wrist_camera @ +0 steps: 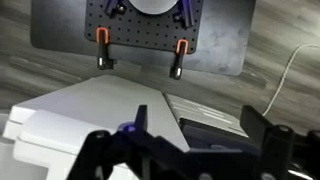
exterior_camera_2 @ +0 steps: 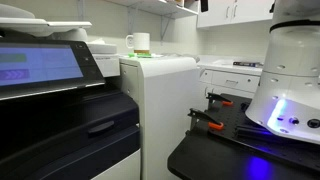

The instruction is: Pick the marker and put it in the cup

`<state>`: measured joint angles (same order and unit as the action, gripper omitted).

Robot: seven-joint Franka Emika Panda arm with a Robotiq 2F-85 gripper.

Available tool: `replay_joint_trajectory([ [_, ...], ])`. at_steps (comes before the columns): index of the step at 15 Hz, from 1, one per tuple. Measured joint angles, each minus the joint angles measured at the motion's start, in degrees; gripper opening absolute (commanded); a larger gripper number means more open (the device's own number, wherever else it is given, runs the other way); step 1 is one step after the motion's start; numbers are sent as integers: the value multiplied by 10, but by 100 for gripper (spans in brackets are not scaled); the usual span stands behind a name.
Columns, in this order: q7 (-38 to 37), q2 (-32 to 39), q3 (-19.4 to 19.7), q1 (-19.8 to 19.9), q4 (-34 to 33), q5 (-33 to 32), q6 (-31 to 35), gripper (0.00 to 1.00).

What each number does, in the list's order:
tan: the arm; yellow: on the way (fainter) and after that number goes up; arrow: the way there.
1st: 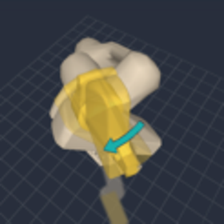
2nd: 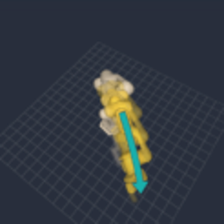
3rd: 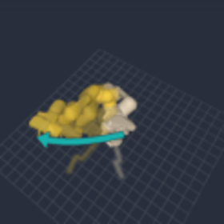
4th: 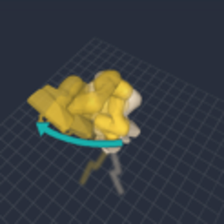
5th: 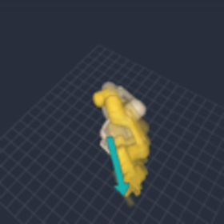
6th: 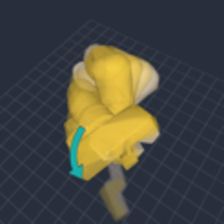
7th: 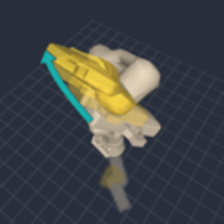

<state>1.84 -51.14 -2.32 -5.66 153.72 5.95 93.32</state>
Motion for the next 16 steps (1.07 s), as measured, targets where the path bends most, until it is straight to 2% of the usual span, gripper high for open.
replay_joint_trajectory([
  [8,0,0,0,0,0,0,0,100],
  [16,-165,36,-23,55,-3,24,169,100],
])
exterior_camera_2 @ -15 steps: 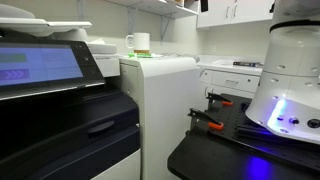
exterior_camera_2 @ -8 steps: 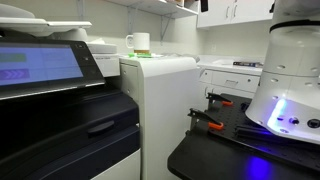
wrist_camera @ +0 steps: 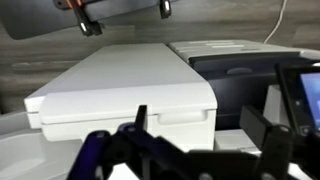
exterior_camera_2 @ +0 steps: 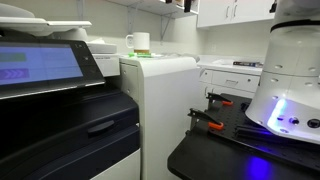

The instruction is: Pick the marker and put it in the cup

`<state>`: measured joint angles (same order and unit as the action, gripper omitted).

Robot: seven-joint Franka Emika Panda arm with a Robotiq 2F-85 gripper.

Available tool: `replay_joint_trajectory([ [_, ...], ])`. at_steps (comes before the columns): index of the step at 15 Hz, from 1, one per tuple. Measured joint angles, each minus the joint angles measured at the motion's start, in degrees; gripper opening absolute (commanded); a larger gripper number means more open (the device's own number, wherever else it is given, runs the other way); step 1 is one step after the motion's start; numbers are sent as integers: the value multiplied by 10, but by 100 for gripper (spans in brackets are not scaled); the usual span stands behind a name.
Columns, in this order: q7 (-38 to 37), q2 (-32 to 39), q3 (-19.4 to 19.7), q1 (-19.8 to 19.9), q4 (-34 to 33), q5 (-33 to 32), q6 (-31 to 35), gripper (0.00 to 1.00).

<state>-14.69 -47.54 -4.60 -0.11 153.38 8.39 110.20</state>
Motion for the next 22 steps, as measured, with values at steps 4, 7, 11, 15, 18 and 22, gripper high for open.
replay_joint_trajectory([
  [4,-106,61,-27,29,-8,4,93,100],
  [7,-194,112,-49,51,-17,4,155,100],
  [11,-312,161,-72,78,-31,4,202,100],
  [15,-441,190,-85,95,-41,-2,222,100],
  [18,-538,208,-87,97,-44,-4,227,100],
  [22,-676,229,-93,97,-47,-6,234,100],
])
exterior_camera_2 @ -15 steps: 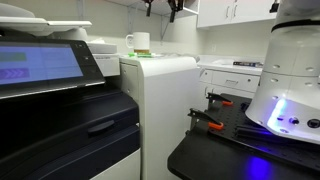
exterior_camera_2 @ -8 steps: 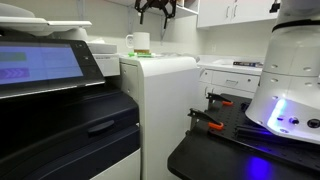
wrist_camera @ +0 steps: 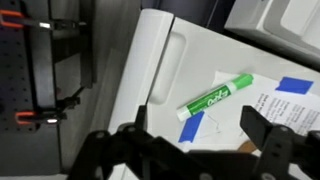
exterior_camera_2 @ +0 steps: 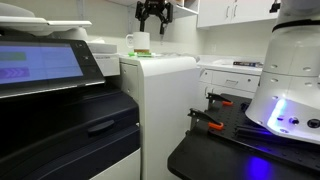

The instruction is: Pick the marker and put it in the cup

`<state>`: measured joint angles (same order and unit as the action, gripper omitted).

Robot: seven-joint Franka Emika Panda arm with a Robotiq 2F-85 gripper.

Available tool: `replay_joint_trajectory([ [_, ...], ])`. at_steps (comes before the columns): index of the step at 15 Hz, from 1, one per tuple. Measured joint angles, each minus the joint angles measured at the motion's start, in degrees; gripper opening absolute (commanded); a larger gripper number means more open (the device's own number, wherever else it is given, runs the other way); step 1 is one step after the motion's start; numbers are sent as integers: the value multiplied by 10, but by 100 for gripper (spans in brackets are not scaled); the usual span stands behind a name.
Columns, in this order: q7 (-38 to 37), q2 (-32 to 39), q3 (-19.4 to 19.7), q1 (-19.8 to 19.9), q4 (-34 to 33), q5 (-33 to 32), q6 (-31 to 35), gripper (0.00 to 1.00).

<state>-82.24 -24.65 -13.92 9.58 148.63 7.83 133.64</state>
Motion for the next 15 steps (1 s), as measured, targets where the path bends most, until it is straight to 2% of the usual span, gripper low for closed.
replay_joint_trajectory([
  [7,-235,35,-2,3,-13,-13,19,100],
  [15,-517,106,8,18,-37,-88,27,100],
])
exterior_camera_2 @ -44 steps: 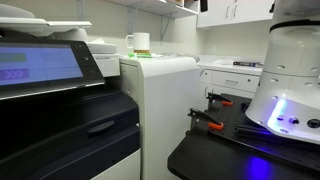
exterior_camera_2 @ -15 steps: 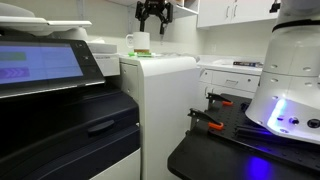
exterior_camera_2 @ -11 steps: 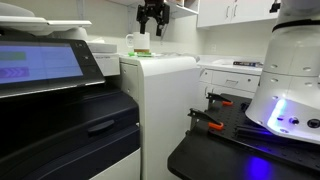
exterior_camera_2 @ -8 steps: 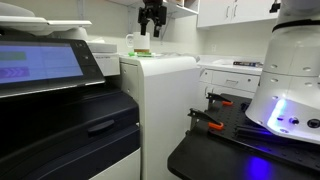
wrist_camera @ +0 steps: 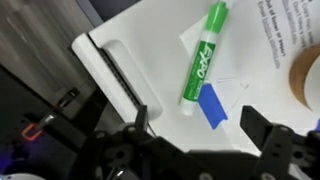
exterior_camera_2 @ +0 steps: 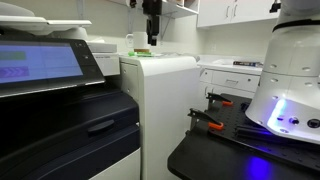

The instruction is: Pick the marker and put it in the cup

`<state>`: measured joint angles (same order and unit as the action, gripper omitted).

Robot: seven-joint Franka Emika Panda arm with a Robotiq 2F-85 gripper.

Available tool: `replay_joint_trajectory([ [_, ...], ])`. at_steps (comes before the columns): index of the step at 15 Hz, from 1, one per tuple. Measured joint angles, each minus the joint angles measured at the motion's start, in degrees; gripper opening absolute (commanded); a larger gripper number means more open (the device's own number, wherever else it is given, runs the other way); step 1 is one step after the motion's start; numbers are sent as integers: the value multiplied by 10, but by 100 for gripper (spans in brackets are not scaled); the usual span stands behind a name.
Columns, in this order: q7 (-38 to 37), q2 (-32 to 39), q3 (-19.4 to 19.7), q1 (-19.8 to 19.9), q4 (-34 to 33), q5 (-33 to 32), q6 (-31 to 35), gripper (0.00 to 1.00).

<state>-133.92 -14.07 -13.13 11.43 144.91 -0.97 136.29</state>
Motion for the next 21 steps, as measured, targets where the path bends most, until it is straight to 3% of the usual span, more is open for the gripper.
replay_joint_trajectory([
  [2,-54,22,6,-3,-8,-3,0,99],
  [5,-79,47,22,-21,-25,-2,0,92],
  [6,-79,53,28,-28,-30,-1,0,71],
  [8,-79,61,39,-43,-37,0,-1,65],
  [16,-79,70,69,-62,-41,0,-2,5],
  [17,-79,70,70,-63,-41,0,-2,0],
  [21,-68,68,70,-78,-47,-1,-2,0],
])
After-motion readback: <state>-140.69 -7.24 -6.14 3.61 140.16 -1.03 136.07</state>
